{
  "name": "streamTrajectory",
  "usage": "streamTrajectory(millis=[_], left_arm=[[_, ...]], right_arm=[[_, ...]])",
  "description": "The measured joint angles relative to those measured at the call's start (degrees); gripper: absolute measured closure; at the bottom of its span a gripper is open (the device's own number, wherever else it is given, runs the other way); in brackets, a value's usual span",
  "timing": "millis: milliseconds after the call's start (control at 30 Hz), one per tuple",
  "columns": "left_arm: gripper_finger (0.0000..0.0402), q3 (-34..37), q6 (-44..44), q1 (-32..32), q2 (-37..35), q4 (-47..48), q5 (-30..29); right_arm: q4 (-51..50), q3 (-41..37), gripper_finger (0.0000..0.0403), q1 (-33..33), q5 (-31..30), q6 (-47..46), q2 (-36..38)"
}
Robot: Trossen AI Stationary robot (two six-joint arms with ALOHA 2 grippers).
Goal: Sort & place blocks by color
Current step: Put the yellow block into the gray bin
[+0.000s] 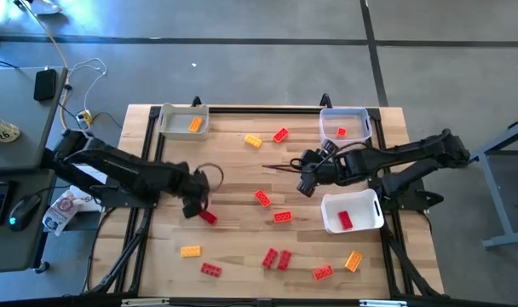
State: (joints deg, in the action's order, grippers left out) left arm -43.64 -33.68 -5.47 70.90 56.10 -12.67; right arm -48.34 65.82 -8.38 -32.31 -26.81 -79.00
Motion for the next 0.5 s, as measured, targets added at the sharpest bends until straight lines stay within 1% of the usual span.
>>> streamTrajectory(millis=[200, 333, 500], left_arm=[[0.0289, -0.02, 6.88, 8.72, -5.24, -0.46, -9.15], [0.0282, -0.02, 10.12, 14.11, -7.47, -0.95, -13.82], [0.0285, -0.05, 13.25, 20.62, -8.98, -5.81, -20.84]], right_arm=[[5.37, 0.0, 0.0214, 3.46, 3.1, 5.52, 0.0], [8.98, 0.0, 0.0214, 6.44, 6.6, 7.63, 0.0], [13.55, 0.0, 0.0214, 9.06, 10.77, 7.76, -0.22]])
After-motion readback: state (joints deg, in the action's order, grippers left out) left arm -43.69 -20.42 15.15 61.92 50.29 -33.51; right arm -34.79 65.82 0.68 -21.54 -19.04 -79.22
